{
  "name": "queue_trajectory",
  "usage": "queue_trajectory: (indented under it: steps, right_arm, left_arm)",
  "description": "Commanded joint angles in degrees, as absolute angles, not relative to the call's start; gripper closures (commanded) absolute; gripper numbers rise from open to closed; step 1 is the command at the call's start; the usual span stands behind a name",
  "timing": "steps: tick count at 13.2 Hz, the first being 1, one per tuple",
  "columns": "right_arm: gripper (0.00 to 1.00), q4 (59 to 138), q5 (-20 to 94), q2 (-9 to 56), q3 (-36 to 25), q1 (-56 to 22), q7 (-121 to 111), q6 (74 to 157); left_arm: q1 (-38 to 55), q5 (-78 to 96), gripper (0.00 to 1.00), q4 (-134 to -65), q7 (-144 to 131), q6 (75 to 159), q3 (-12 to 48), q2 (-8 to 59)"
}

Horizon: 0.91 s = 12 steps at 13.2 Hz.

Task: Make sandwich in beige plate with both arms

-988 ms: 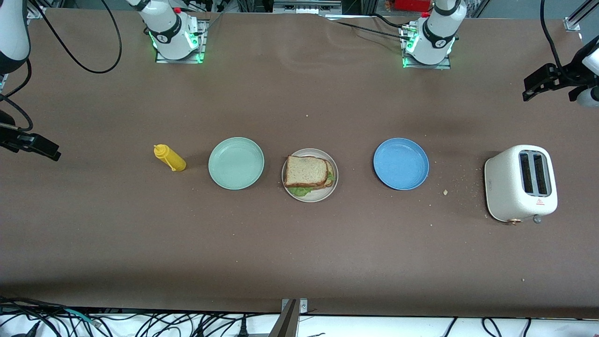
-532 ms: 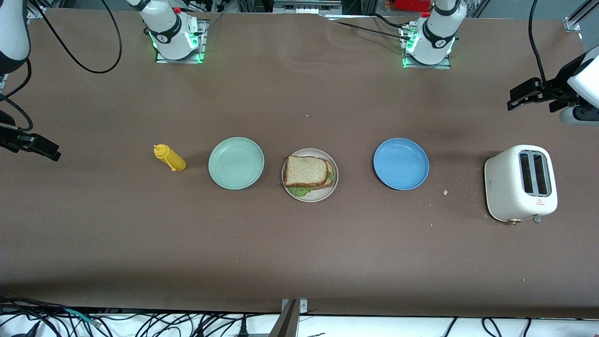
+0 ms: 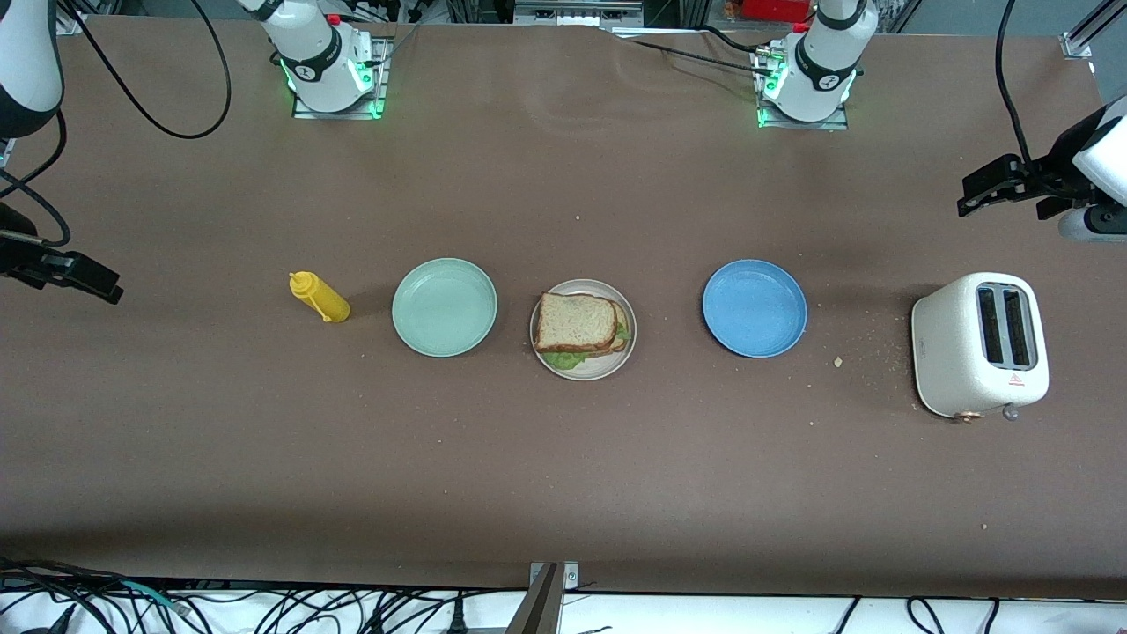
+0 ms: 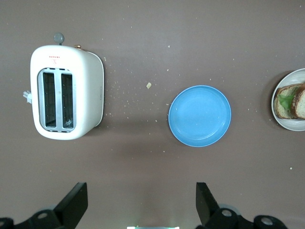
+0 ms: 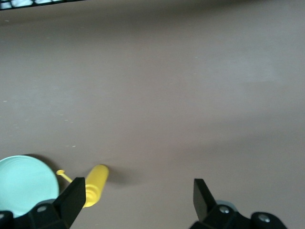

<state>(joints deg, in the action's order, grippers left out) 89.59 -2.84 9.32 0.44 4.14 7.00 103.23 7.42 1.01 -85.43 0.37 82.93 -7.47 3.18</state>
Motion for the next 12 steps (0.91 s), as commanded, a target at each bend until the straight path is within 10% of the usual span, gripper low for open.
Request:
queue_trajectory:
  steps: [1, 12]
  right_arm:
    - [0.00, 90.79, -0.35, 8.09, 0.35, 3.87, 7.73, 103.71]
    - [0.00, 91.14, 2.29, 8.17, 0.26, 3.87, 5.98, 102.48]
  left_arm:
    - [6.86, 1.76, 0.00, -84.02, -0.18, 83.50, -7.29, 3.96]
    - [6.42, 1.67, 0.00, -84.46, -0.44, 83.50, -7.38, 4.22]
